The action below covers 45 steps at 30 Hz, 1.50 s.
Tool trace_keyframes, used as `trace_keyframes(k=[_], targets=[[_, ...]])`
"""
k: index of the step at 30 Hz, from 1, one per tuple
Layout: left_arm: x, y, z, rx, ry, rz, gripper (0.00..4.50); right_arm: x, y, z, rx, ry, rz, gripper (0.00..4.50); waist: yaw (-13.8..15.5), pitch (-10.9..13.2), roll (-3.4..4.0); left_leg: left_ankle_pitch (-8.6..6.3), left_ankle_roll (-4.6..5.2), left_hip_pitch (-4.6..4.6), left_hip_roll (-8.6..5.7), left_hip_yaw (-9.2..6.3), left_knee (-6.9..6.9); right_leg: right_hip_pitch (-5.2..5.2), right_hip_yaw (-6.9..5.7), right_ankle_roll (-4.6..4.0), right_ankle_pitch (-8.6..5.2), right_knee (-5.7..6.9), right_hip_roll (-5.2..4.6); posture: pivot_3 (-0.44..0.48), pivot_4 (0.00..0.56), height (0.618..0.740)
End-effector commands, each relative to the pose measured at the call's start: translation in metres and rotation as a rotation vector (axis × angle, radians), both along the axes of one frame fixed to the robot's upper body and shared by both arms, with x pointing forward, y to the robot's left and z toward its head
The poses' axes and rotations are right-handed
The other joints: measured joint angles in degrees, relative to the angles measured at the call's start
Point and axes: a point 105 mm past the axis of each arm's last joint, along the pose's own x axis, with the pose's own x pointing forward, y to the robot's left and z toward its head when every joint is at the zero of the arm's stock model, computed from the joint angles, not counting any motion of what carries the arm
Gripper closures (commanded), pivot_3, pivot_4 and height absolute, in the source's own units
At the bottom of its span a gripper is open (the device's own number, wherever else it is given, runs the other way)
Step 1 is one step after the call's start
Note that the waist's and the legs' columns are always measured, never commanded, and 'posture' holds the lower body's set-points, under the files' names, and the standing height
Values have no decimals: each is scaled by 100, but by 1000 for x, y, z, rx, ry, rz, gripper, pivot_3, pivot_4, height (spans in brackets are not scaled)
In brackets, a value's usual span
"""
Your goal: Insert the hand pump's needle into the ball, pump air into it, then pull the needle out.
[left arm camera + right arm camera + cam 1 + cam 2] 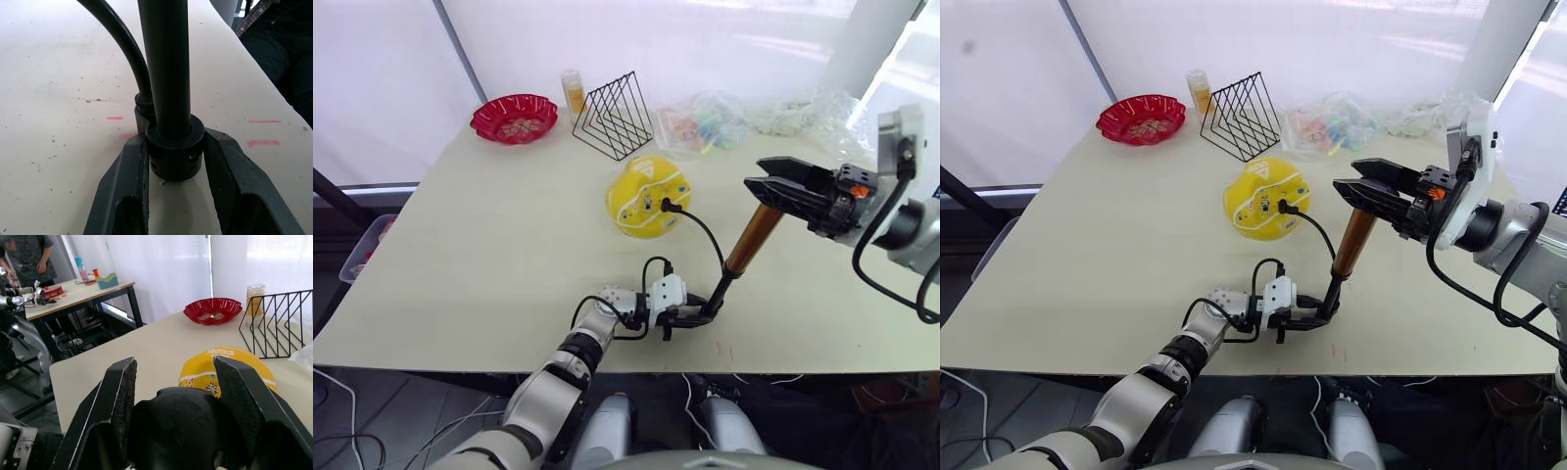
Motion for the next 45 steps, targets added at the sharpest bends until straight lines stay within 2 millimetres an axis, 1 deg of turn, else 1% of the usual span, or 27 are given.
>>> trace_keyframes(k=[1,4,5,6,7,9,10,12,14,17,18,20,21,22,23,24,25,27,29,33,35,36,38,39,41,42,45], targets=[[-33,30,-56,202,197,-22,3387,6,-6,-26,-41,35,-108,2476,4,-10,-12,0,0,0,0,-1,-1,1,-1,0,0,-1,0,0,150,737],[-32,30,-56,202,196,-22,3387,9,-1,-69,-86,140,-120,2476,-1,-18,-19,0,0,4,0,-3,-2,4,-5,-4,-2,-1,3,0,150,737],[-32,30,-56,203,196,-22,3387,9,1,-77,-92,152,-119,2476,-5,-21,-18,0,0,7,0,-1,-2,5,-2,-3,-2,-1,2,0,150,737],[-32,30,-56,202,195,-21,3387,10,3,-92,-95,187,-126,2476,-8,-22,-20,0,0,13,1,1,-2,9,-1,-4,-3,0,2,0,150,737],[-32,30,-56,202,195,-20,3387,10,5,-102,-96,207,-132,2476,-12,-28,-26,0,0,16,2,2,-2,10,-1,-6,-5,0,2,0,150,737],[-32,30,-56,203,194,-20,3387,9,8,-117,-111,226,-135,2476,-9,-34,-33,0,0,21,6,-2,-3,13,-3,-20,-12,1,7,0,150,737],[-32,31,-56,203,194,-20,3387,8,9,-122,-122,225,-134,2476,-8,-37,-33,0,0,21,8,-4,-4,14,-3,-20,-12,1,9,0,150,737],[-33,32,-56,204,194,-17,3387,6,11,-146,-144,260,-157,2476,-8,-42,-38,0,0,20,8,-3,-4,13,-3,-19,-12,1,11,0,150,737],[-33,32,-57,204,194,-16,3387,4,13,-156,-141,262,-162,2476,-7,-58,-58,0,0,22,7,-4,-9,13,-3,-17,-11,1,11,0,150,737],[-33,33,-57,205,194,-17,3387,4,14,-148,-125,213,-147,2476,-20,-62,-49,0,-1,27,7,1,-10,15,0,-16,-11,1,10,0,150,737],[-33,33,-57,205,194,-18,3387,5,14,-138,-104,184,-142,2476,-20,-62,-50,0,-1,29,7,1,-10,17,0,-17,-12,1,10,0,150,737],[-33,33,-57,205,194,-18,3387,7,14,-127,-80,153,-135,2476,-18,-62,-48,0,-1,30,9,-4,-11,17,-3,-19,-13,1,12,0,150,737],[-33,33,-57,205,194,-19,3387,10,11,-103,-46,95,-127,2476,-17,-61,-47,0,-1,32,10,-4,-14,17,-3,-19,-12,1,12,0,150,737],[-34,33,-57,205,194,-21,3387,11,9,-87,-26,54,-119,2476,-18,-58,-42,0,-1,32,9,-4,-16,17,-3,-19,-12,1,12,0,150,737],[-34,33,-57,205,194,-22,3387,11,7,-76,-12,28,-113,2476,-19,-55,-37,0,-1,31,10,-2,-15,16,-2,-19,-12,1,12,0,150,737],[-34,32,-57,203,196,-23,3387,11,1,-49,8,-29,-103,2476,-21,-43,-24,0,-1,30,9,-1,-15,15,-1,-19,-12,1,11,0,150,737],[-35,32,-57,203,197,-24,3387,10,-2,-33,18,-59,-95,2476,-25,-23,1,0,-1,27,8,1,-13,14,1,-19,-12,1,9,0,150,737],[-35,32,-57,201,198,-25,3387,6,-8,-7,26,-97,-76,2476,-11,-16,4,0,0,20,2,5,-10,8,4,-18,-11,1,3,0,150,737],[-35,31,-57,199,198,-24,3387,2,-14,11,21,-112,-69,2476,6,-11,0,0,0,12,3,-4,-11,7,-7,-9,-6,0,7,0,150,737],[-34,31,-57,198,198,-23,3387,-1,-22,25,13,-122,-84,2476,9,-9,-1,0,0,5,2,-1,-12,8,-19,-17,-9,-1,9,0,150,737],[-34,30,-56,196,199,-23,3387,2,-23,21,12,-104,-100,2476,2,-8,1,0,0,3,1,0,-11,5,-17,-16,-8,0,5,0,150,737],[-34,30,-56,195,199,-23,3387,4,-21,11,-14,-78,-102,2476,1,-8,2,0,0,6,1,0,-10,7,-15,-17,-9,0,4,0,150,737],[-34,30,-56,193,199,-23,3387,8,-12,-22,-64,12,-105,2476,5,-10,-2,0,0,6,1,-2,-9,6,-14,-16,-10,0,2,0,150,737],[-34,29,-56,193,199,-23,3387,10,-8,-42,-94,58,-105,2476,5,-25,-19,0,0,7,1,-1,-9,8,-16,-15,-9,0,3,0,150,737],[-34,29,-56,192,199,-22,3387,10,-2,-68,-136,108,-102,2476,4,-29,-24,0,0,10,2,1,-13,11,-19,-17,-10,0,10,0,150,737],[-34,29,-56,193,198,-22,3387,10,1,-77,-152,120,-99,2476,3,-31,-24,0,0,9,3,-1,-12,9,-18,-17,-10,0,9,0,150,737],[-34,29,-56,191,196,-20,3387,10,5,-113,-155,191,-117,2476,-2,-48,-38,0,0,20,3,-6,-11,14,-12,-16,-10,2,8,0,150,737]])
